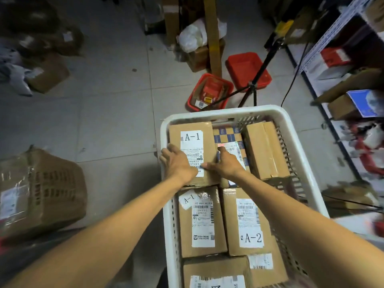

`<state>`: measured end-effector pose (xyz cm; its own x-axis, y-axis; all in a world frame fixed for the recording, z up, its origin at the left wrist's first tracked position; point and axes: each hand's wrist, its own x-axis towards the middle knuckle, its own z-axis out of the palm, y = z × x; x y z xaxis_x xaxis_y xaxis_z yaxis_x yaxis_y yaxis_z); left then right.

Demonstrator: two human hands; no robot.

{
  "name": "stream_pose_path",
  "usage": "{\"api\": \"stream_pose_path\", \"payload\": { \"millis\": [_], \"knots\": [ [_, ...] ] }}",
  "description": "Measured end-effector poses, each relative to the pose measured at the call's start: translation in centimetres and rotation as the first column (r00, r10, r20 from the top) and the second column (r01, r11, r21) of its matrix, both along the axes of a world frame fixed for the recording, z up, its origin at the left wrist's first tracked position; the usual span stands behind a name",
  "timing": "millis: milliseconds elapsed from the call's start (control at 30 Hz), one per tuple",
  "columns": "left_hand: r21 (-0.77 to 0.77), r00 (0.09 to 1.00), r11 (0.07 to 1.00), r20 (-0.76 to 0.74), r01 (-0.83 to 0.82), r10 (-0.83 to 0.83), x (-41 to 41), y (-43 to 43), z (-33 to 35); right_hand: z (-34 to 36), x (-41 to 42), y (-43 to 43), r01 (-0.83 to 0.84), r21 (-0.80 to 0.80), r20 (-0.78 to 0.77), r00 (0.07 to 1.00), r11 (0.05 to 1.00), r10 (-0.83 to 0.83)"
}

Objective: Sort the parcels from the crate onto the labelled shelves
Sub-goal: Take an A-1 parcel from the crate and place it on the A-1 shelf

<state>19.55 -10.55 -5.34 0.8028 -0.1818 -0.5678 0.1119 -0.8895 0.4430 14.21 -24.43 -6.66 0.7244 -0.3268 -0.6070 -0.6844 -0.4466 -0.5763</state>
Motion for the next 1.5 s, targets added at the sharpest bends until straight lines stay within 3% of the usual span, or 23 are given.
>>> {"api": "stream_pose_path", "payload": {
  "millis": [167,333,500,667,933,1133,1367,1500],
  "knots": [
    [-0.17,0.998,0.985,-0.062,-0.027,0.016,1.1,0.5,-0.8,-1.4,-0.2,0.0,0.208,0.276,0.026,0.974,0.938,-0.224],
    [-0.444,0.958,0.872,-0.276,-0.204,0.084,1.5,1.8,-1.6,-2.0,-0.2,-1.3,0.299,0.346,-0.036,0.952,0.889,-0.305],
    [-0.446,0.952,0.877,-0.302,-0.179,0.041,-0.1,1.5,-2.9,-2.4,-0.1,-0.4,0.268,0.26,0.019,0.959,0.928,-0.282],
    [-0.456,0.9,0.813,-0.398,-0.361,0.176,0.2,1.7,-2.8,-1.7,-0.5,-0.2,0.268,0.289,0.0,0.96,0.919,-0.28],
    [-0.455,0.941,0.851,-0.318,-0.262,0.12,-0.5,2.6,1.6,3.4,-3.5,1.1,0.319,0.292,0.11,0.925,0.902,-0.363],
    [-0.547,0.965,0.827,-0.261,-0.126,-0.026,-2.9,2.6,7.6,10.1,-7.4,0.9,0.224,0.181,0.267,0.926,0.958,-0.267],
    [-0.63,0.975,0.774,-0.128,0.061,-0.181,-10.4,3.9,14.9,16.0,-17.7,2.9,0.295,0.324,0.385,0.827,0.899,-0.41],
    [-0.628,0.961,0.777,-0.182,0.051,-0.21,-17.6,5.3,17.8,18.0,-25.6,5.0,0.313,0.288,0.478,0.772,0.905,-0.419]
  ]
}}
